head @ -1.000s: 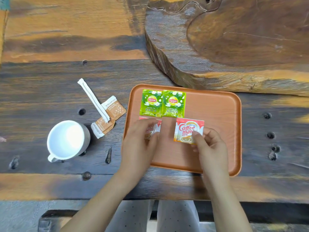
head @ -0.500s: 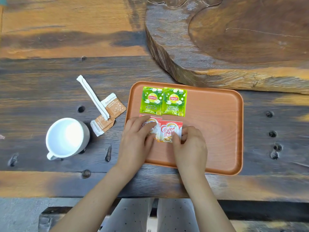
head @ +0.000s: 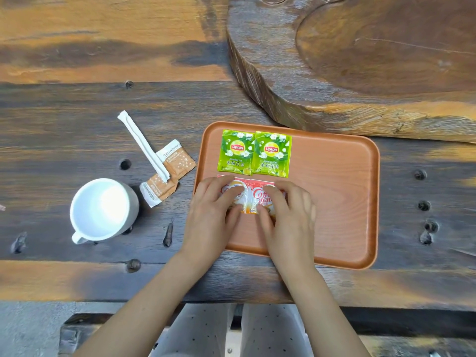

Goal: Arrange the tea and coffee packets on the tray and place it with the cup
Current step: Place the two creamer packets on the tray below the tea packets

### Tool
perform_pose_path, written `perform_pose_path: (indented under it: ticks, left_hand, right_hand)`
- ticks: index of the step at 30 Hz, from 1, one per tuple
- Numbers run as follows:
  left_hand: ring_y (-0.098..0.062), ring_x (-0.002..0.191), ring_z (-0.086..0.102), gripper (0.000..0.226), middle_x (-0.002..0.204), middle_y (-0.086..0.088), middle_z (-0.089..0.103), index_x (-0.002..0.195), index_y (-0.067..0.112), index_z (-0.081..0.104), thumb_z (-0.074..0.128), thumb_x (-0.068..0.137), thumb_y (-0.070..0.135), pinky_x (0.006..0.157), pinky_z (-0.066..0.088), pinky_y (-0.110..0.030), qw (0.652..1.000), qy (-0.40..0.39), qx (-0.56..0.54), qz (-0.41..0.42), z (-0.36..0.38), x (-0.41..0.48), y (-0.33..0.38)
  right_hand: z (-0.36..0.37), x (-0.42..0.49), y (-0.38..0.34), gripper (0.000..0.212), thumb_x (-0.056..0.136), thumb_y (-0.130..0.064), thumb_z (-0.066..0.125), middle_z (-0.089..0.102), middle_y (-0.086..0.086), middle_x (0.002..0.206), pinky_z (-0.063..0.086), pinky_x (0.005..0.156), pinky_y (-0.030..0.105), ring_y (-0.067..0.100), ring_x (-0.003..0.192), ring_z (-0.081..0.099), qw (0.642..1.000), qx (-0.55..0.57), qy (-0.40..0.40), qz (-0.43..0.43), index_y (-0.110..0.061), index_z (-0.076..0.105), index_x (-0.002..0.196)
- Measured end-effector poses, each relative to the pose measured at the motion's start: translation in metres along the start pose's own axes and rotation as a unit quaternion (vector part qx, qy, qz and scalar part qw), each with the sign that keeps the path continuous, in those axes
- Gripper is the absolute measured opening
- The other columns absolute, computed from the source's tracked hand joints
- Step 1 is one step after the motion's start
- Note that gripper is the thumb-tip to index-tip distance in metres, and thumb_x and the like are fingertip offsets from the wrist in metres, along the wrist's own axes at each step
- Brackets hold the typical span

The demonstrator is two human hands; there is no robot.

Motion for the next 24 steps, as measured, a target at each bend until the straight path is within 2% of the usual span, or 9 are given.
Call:
perform_pose_path:
  ticks: [7, 12, 16, 18, 20, 22, 24]
  left_hand:
    - [-0.018, 0.110, 0.044, 0.027, 0.118, -0.006, 0.063, 0.105, 0.014, 0.067, 0.062, 0.078, 0.018, 0.094, 0.038, -0.028, 1.000, 0.005, 0.005, 0.016, -0.001, 0.000, 0.000]
    - [-0.019, 0.108, 0.045, 0.026, 0.116, -0.006, 0.063, 0.103, 0.013, 0.067, 0.062, 0.078, 0.018, 0.092, 0.039, -0.028, 1.000, 0.005, 0.000, 0.018, -0.001, -0.001, -0.001]
    - [-0.019, 0.108, 0.047, 0.024, 0.117, -0.005, 0.063, 0.103, 0.013, 0.068, 0.061, 0.081, 0.020, 0.093, 0.040, -0.031, 1.000, 0.008, -0.006, 0.024, -0.009, 0.000, 0.001]
    - [-0.020, 0.107, 0.049, 0.025, 0.115, -0.005, 0.064, 0.104, 0.014, 0.068, 0.061, 0.082, 0.021, 0.095, 0.037, -0.027, 0.999, 0.026, -0.009, 0.021, -0.027, 0.006, -0.002]
    - [-0.022, 0.101, 0.053, 0.024, 0.107, -0.005, 0.067, 0.101, 0.013, 0.069, 0.060, 0.080, 0.020, 0.092, 0.034, -0.023, 0.998, 0.057, 0.005, 0.003, -0.056, 0.016, -0.012]
    - [-0.030, 0.093, 0.057, 0.019, 0.095, -0.008, 0.070, 0.092, 0.012, 0.070, 0.061, 0.077, 0.018, 0.083, 0.034, -0.025, 0.995, 0.078, 0.045, -0.045, -0.086, 0.026, -0.032]
    - [-0.035, 0.092, 0.057, 0.019, 0.092, -0.011, 0.069, 0.088, 0.012, 0.068, 0.060, 0.075, 0.024, 0.079, 0.037, -0.033, 0.985, 0.032, 0.115, -0.126, -0.102, 0.034, -0.057]
  right_hand:
    - [0.000, -0.003, 0.001, 0.029, 0.080, -0.027, 0.061, 0.058, 0.006, 0.113, 0.031, 0.083, 0.031, 0.020, 0.103, 0.042, 1.000, -0.004, 0.000, -0.002, -0.019, 0.061, 0.107]
    - [0.000, -0.002, 0.001, 0.029, 0.079, -0.028, 0.060, 0.056, 0.005, 0.114, 0.037, 0.084, 0.035, 0.022, 0.104, 0.044, 1.000, 0.015, -0.007, 0.004, -0.019, 0.061, 0.107]
    - [-0.006, -0.002, -0.002, 0.028, 0.081, -0.027, 0.059, 0.055, 0.003, 0.113, 0.034, 0.089, 0.030, 0.020, 0.104, 0.046, 0.998, 0.060, -0.004, -0.001, -0.018, 0.061, 0.108]
    - [-0.013, 0.002, -0.009, 0.028, 0.083, -0.027, 0.055, 0.057, 0.003, 0.110, 0.035, 0.090, 0.029, 0.019, 0.103, 0.046, 0.996, 0.083, 0.007, -0.011, -0.017, 0.062, 0.108]
    - [-0.018, 0.012, -0.023, 0.030, 0.084, -0.029, 0.051, 0.059, 0.003, 0.105, 0.037, 0.089, 0.031, 0.020, 0.100, 0.048, 0.995, 0.098, 0.009, -0.025, -0.015, 0.063, 0.107]
    - [-0.017, 0.028, -0.044, 0.027, 0.084, -0.028, 0.052, 0.062, 0.004, 0.101, 0.040, 0.088, 0.035, 0.023, 0.098, 0.051, 0.994, 0.096, -0.001, -0.050, -0.015, 0.064, 0.104]
    - [-0.009, 0.048, -0.073, 0.024, 0.083, -0.027, 0.057, 0.063, 0.006, 0.099, 0.040, 0.086, 0.039, 0.028, 0.098, 0.053, 0.993, 0.071, -0.020, -0.090, -0.014, 0.064, 0.102]
Point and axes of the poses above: each hand's wrist, its own x-axis towards the middle knuckle, its own z-axis out of the palm, y = z × x, the point moved 8 cm from there along x, towards the middle knuckle
